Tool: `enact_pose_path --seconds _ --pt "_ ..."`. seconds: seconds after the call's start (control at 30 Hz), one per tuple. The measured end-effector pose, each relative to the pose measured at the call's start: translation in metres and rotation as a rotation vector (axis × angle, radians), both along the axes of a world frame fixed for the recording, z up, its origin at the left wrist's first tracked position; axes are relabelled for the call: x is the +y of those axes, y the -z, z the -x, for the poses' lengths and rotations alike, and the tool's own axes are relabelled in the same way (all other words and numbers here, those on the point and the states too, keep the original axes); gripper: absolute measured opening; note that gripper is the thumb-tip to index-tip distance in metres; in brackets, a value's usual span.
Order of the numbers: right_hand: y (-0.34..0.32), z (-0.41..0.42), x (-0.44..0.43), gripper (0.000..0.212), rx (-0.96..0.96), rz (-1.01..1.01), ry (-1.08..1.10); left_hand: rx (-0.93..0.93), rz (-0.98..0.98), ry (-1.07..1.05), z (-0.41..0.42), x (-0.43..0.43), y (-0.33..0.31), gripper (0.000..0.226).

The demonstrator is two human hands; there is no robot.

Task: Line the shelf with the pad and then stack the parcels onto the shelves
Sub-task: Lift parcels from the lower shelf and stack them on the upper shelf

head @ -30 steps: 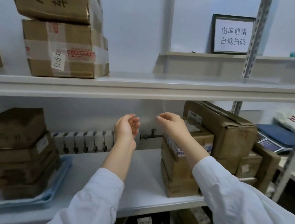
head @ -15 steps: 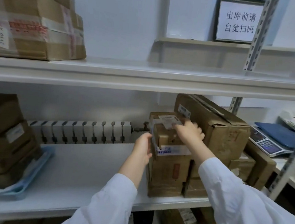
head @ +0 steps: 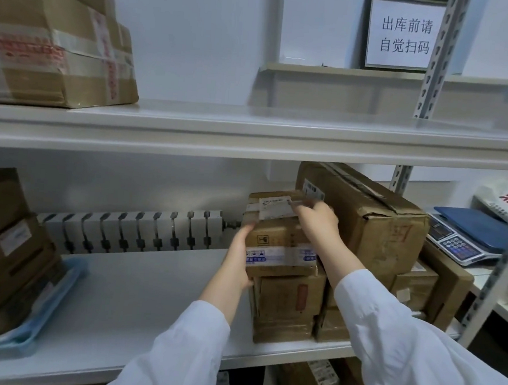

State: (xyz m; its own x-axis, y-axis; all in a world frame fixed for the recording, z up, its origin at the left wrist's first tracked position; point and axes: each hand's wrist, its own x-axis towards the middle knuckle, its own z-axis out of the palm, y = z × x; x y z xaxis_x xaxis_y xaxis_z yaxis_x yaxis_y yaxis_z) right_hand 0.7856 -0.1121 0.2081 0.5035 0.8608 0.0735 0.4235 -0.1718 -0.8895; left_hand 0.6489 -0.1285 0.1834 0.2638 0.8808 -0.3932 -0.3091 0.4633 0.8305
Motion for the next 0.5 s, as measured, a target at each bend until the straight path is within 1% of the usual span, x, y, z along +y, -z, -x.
enact_pose_path --seconds 0.07,0.13,0.27,0.3,0.43,0.5 --pt "-0.003 0.004 -0.002 0.040 0.135 -0.064 -0.011 -0.060 -0.017 -0.023 0.011 0.007 0.002 0.037" --pt "-0.006 0.008 -0.002 0.042 0.216 -0.100 -0.006 -0.088 -0.029 -0.062 0.025 0.015 0.006 0.037" --pt "-0.010 0.014 0.001 0.078 0.241 -0.122 0.037 -0.031 -0.027 -0.131 0.060 0.027 0.005 0.050" --pt "-0.015 0.021 -0.003 0.080 0.244 -0.121 0.046 -0.023 -0.017 -0.137 0.071 0.029 0.004 0.055" --pt "-0.027 0.039 -0.008 0.072 0.176 -0.136 0.112 0.068 -0.003 -0.093 0.108 0.030 -0.006 0.073" --pt "-0.028 0.048 -0.009 0.074 0.134 -0.147 0.118 0.130 -0.014 -0.077 0.123 0.029 -0.011 0.078"
